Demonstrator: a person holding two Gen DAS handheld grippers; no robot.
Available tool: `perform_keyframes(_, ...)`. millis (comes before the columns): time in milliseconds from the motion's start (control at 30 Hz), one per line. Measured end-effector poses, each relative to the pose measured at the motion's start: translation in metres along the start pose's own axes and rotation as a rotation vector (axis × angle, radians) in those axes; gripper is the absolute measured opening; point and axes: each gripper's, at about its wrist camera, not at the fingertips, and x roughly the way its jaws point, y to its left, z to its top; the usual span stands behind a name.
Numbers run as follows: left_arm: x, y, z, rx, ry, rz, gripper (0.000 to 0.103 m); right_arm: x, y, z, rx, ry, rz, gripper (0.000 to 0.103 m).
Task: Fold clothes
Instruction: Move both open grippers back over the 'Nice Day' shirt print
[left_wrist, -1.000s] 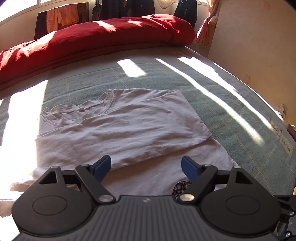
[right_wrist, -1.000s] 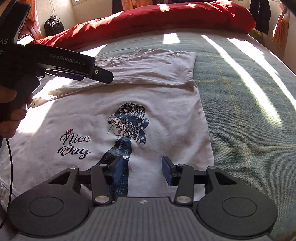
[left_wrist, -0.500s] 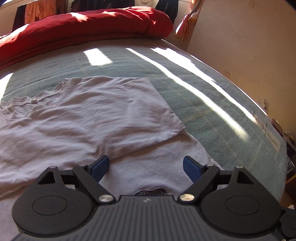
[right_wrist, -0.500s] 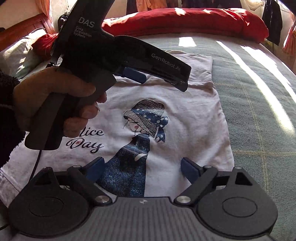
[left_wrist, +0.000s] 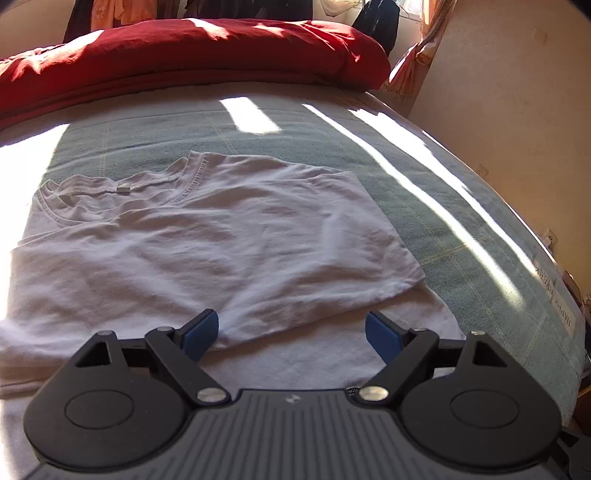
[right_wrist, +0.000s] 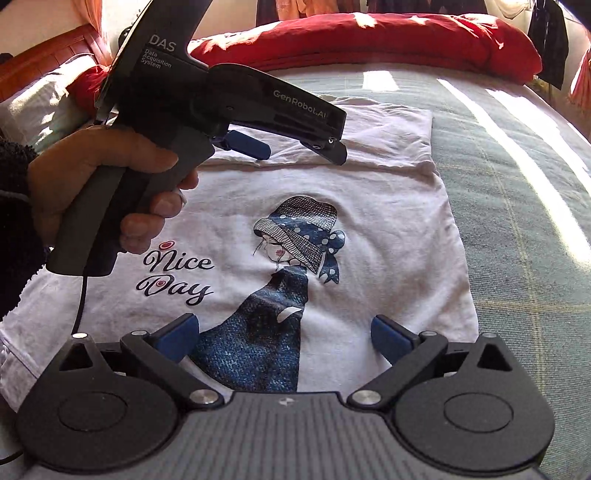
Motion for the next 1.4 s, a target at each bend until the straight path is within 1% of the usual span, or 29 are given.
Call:
perform_keyframes(67,-0.011,0.014,0.005,-0.012,-0.048,0.036,0.087,0.0,0.001,0.0,0.0,0.002,-0.002,0.103)
perform_keyframes(167,-0.014,0.046,0.017,-0.062,-0.095,0.136,0.087,0.001,0.002,0.0,0.001,0.005,-0.006,0.103)
perform_keyframes(200,-0.013,0.059,0.018,-0.083,-0.094,0.161,0.087,0.001,0.002,0.0,0.0,0.006,-0.008,0.103)
perform_keyframes(267,-0.01,0.087,0.011,-0.166,-0.046,0.204,0.087,0.001,0.003,0.001,-0.001,0.009,-0.011,0.103)
perform_keyframes(333,-0.017,0.11,-0.004,-0.242,-0.036,0.198,0.086,0.002,0.003,0.001,0.0,0.01,-0.011,0.103)
perform_keyframes(400,-0.035,0.122,-0.021,-0.262,-0.063,0.178,0.087,0.002,0.003,0.001,0.001,0.012,-0.011,0.103)
perform_keyframes(467,-0.048,0.13,-0.03,-0.267,-0.062,0.181,0.087,0.002,0.003,0.001,-0.001,0.013,-0.012,0.103)
perform_keyframes(533,-0.058,0.135,-0.03,-0.291,-0.078,0.152,0.087,0.004,0.003,0.001,-0.006,0.015,-0.014,0.103)
perform_keyframes(667,-0.058,0.133,-0.008,-0.28,-0.113,0.153,0.087,0.004,0.003,0.003,0.001,0.019,-0.016,0.103)
perform_keyframes(700,-0.057,0.134,-0.004,-0.282,-0.117,0.157,0.087,0.004,0.003,0.004,0.005,0.021,-0.017,0.103)
perform_keyframes(900,-0.044,0.16,-0.013,-0.368,-0.065,0.247,0.086,0.003,0.001,0.006,0.026,0.026,-0.011,0.103)
perform_keyframes(967,-0.056,0.172,-0.019,-0.404,-0.081,0.25,0.085,0.003,0.0,0.005,0.03,0.024,-0.006,0.103)
perform_keyframes(1033,-0.067,0.179,-0.017,-0.448,-0.083,0.28,0.085,0.003,0.001,0.005,0.026,0.024,-0.006,0.103)
perform_keyframes(1133,-0.083,0.187,-0.01,-0.487,-0.121,0.223,0.085,0.003,0.001,0.005,0.028,0.022,-0.007,0.103)
perform_keyframes(1233,-0.085,0.189,-0.003,-0.515,-0.137,0.169,0.085,0.003,0.001,0.005,0.035,0.021,-0.009,0.103)
perform_keyframes(1333,-0.074,0.188,-0.005,-0.536,-0.104,0.132,0.085,0.003,0.001,0.006,0.035,0.024,-0.012,0.103)
perform_keyframes(1400,-0.065,0.187,-0.011,-0.533,-0.06,0.167,0.086,0.003,0.001,0.006,0.036,0.027,-0.011,0.103)
